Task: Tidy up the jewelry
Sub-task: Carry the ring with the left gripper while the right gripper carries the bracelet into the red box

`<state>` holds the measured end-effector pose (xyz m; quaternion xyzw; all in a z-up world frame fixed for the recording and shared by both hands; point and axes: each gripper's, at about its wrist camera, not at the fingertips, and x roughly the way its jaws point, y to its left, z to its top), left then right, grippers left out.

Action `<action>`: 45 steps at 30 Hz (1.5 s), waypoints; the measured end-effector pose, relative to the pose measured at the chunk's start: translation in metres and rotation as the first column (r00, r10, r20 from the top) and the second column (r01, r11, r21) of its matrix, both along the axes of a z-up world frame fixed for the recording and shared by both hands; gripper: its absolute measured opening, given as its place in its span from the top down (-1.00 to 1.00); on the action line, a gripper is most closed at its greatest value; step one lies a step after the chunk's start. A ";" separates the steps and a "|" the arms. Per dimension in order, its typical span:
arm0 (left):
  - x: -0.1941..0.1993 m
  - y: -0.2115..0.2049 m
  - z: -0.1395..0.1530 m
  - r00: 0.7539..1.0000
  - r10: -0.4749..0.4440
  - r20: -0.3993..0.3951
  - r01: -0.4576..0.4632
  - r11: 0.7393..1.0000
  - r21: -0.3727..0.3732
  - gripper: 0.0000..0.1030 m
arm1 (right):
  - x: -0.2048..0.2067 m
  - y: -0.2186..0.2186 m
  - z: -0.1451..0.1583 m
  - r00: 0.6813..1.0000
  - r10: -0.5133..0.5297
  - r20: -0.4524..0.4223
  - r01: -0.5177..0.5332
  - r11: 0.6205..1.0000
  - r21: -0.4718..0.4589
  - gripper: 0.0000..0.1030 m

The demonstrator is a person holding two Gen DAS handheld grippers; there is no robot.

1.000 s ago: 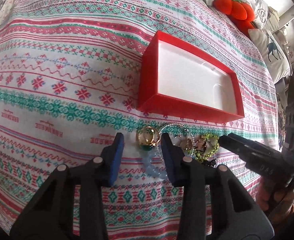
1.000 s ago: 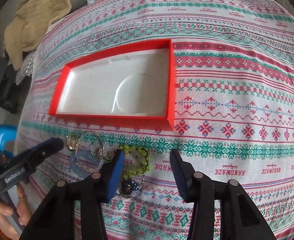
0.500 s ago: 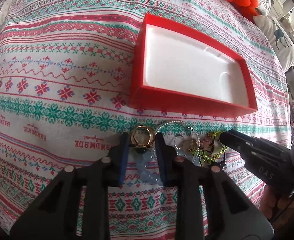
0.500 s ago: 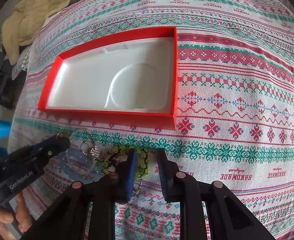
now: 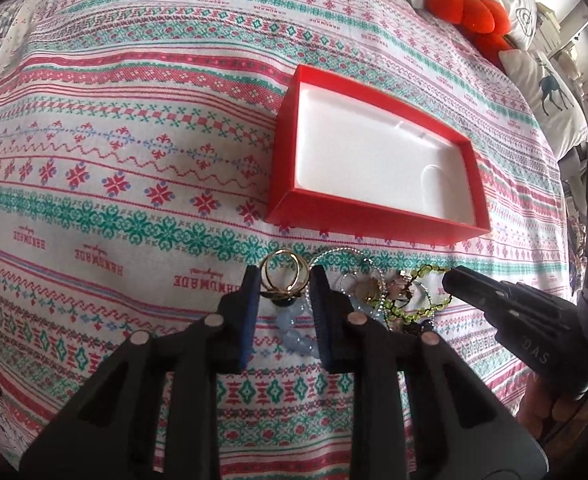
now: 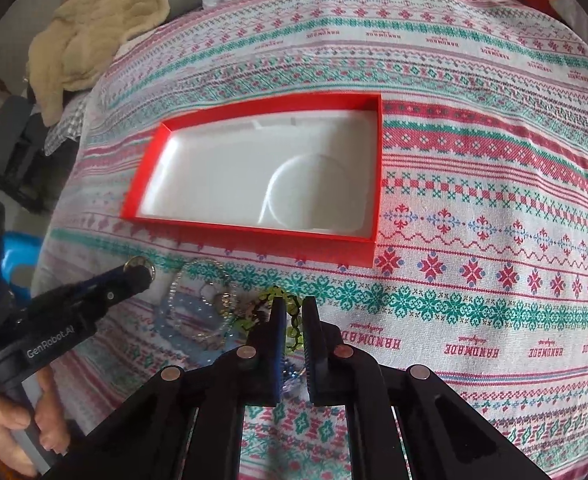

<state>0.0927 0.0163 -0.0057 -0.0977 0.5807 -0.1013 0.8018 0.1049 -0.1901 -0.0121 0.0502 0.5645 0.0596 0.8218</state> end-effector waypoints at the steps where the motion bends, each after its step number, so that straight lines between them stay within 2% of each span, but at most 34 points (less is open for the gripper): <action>1: -0.002 0.002 0.003 1.000 0.000 0.005 0.000 1.000 -0.006 0.47 | -0.001 0.000 0.003 1.000 0.002 0.007 -0.002 1.000 0.007 0.85; 13: -0.022 0.005 0.042 0.994 -0.008 0.105 0.013 0.999 -0.050 0.47 | -0.028 -0.006 0.044 0.992 -0.002 0.125 -0.005 0.999 0.052 0.85; 20: -0.007 -0.009 0.050 0.987 -0.001 0.160 0.011 0.998 -0.062 0.47 | -0.033 -0.009 0.064 0.980 -0.018 0.199 0.006 0.998 0.062 0.85; 26: 0.008 -0.025 0.051 0.974 0.002 0.226 0.014 0.997 -0.071 0.47 | -0.029 -0.015 0.082 0.956 -0.040 0.292 0.018 0.997 0.079 0.85; 31: 0.020 -0.035 0.042 0.968 -0.013 0.249 0.025 0.999 -0.044 0.47 | -0.023 -0.018 0.091 0.934 -0.052 0.353 0.023 0.996 0.085 0.85; 38: 0.032 -0.034 0.023 0.972 0.001 0.233 0.005 1.000 -0.027 0.47 | -0.009 -0.015 0.088 0.925 -0.045 0.377 0.016 0.997 0.079 0.85; 45: 0.032 -0.035 0.019 0.975 -0.004 0.224 0.004 1.000 0.001 0.47 | 0.002 0.001 0.085 0.924 -0.009 0.382 -0.048 0.989 0.140 0.85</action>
